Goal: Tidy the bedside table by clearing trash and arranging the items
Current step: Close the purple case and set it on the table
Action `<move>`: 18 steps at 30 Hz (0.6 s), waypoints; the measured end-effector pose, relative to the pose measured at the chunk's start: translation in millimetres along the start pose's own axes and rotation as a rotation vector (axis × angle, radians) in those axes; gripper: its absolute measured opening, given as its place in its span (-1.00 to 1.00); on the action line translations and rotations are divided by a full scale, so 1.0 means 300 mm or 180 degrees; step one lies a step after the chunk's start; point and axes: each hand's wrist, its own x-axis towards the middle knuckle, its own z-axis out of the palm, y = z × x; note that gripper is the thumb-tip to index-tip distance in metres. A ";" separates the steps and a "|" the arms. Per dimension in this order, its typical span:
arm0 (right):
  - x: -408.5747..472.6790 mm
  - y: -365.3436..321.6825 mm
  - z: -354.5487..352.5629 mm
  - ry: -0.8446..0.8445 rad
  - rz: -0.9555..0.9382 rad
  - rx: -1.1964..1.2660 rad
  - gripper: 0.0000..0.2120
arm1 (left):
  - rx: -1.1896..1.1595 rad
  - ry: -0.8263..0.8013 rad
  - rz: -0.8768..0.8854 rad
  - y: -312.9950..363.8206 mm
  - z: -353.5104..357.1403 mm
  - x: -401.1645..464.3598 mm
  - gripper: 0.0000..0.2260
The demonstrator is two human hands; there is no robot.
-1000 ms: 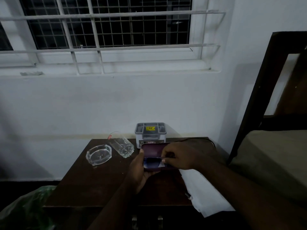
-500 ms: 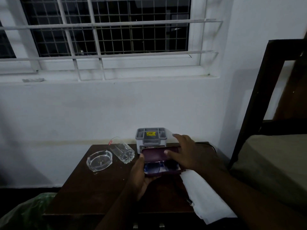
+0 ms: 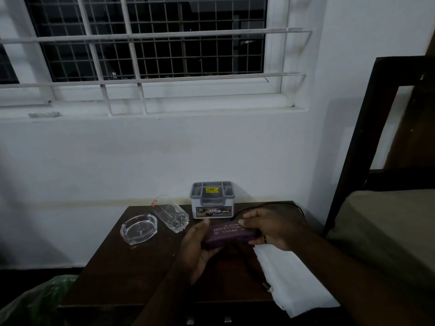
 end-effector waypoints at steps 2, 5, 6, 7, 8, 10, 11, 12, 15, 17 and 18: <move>0.000 0.003 0.006 0.0017 0.0022 0.0150 -0.74 | 0.0054 0.0042 -0.0020 0.002 -0.001 0.000 -0.58; 0.008 0.007 0.002 0.0004 0.0039 0.0228 -0.54 | 0.0046 0.0107 0.0003 -0.005 -0.014 0.008 -0.47; 0.014 0.011 0.000 0.0016 0.0045 0.0218 -0.46 | 0.0030 0.0117 0.0020 -0.007 -0.019 0.011 -0.43; 0.019 0.015 -0.001 0.0035 0.0047 0.0197 -0.40 | 0.0019 0.0122 0.0035 -0.008 -0.023 0.015 -0.41; 0.021 0.016 0.000 0.0054 0.0030 0.0171 -0.37 | 0.0025 0.0122 0.0050 -0.009 -0.024 0.018 -0.40; 0.024 0.015 -0.001 0.0075 -0.0058 0.0017 -0.37 | 0.0029 0.0129 0.0082 -0.012 -0.026 0.019 -0.41; 0.020 0.009 -0.005 0.0046 -0.0131 -0.0136 -0.40 | 0.0032 0.0142 0.0106 -0.012 -0.025 0.018 -0.43; 0.014 0.003 -0.011 -0.0023 -0.0206 -0.0346 -0.44 | 0.0024 0.0153 0.0130 -0.012 -0.026 0.020 -0.45; -0.027 -0.029 -0.014 -0.0498 -0.0418 -0.1388 -0.55 | 0.0041 0.0173 0.0188 -0.016 -0.026 0.025 -0.50; -0.051 -0.044 0.006 -0.0699 -0.0664 -0.2446 -0.53 | 0.0157 0.0213 0.0302 -0.024 -0.022 0.029 -0.48; -0.054 -0.044 0.023 -0.0730 -0.0799 -0.2838 -0.53 | 0.0200 0.0218 0.0372 -0.029 -0.019 0.031 -0.46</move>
